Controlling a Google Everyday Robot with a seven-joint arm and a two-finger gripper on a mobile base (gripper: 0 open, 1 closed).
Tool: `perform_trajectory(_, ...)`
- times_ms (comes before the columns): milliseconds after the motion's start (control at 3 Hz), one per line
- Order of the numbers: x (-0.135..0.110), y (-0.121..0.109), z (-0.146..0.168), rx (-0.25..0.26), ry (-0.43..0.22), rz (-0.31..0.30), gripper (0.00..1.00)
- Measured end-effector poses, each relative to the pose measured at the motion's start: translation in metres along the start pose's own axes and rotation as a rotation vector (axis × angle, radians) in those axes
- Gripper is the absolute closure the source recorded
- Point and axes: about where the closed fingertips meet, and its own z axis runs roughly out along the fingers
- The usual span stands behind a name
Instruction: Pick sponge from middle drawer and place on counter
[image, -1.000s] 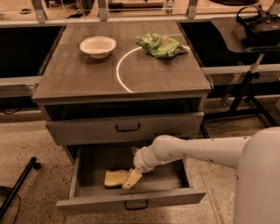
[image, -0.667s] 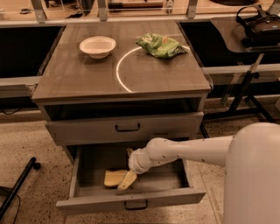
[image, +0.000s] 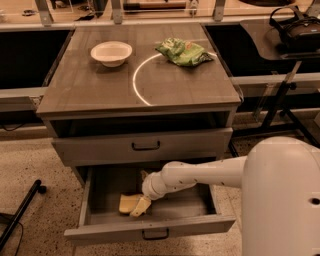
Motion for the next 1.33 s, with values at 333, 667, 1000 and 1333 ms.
perform_trajectory(333, 0.002, -0.002, 0.018, 0.012, 0.007, -0.002, 0.00)
perform_trajectory(667, 0.003, -0.001, 0.031, 0.011, 0.022, -0.007, 0.00)
perform_trajectory(1000, 0.005, 0.004, 0.048, -0.017, 0.040, -0.011, 0.03)
perform_trajectory(1333, 0.006, 0.007, 0.057, -0.043, 0.046, -0.013, 0.27)
